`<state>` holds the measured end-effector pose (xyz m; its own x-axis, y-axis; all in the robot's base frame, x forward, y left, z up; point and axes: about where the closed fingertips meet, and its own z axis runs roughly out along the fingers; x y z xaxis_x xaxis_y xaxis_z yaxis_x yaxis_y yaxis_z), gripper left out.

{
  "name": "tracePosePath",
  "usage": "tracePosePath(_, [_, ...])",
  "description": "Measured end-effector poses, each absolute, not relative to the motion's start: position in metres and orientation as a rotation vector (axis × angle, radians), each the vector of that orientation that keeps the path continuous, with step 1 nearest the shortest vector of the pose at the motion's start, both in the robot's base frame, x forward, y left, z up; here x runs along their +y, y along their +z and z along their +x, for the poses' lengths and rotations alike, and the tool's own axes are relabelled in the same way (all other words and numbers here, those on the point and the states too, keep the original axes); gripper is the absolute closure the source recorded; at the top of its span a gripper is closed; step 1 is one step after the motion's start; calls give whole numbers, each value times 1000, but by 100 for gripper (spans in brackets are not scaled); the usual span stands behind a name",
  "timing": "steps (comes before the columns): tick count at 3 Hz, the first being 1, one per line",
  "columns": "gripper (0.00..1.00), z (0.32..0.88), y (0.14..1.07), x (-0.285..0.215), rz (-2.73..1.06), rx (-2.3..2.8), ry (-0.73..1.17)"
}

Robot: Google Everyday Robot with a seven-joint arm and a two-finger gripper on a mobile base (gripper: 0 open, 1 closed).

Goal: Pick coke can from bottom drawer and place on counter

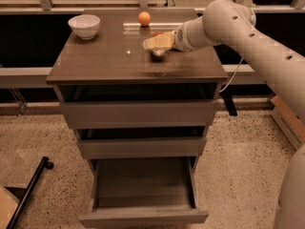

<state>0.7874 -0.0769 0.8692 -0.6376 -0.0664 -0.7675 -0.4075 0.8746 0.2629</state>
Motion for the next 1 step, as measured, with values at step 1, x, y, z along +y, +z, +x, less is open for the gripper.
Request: tracePosePath(1, [0,787,869,-77,-340,2222,533])
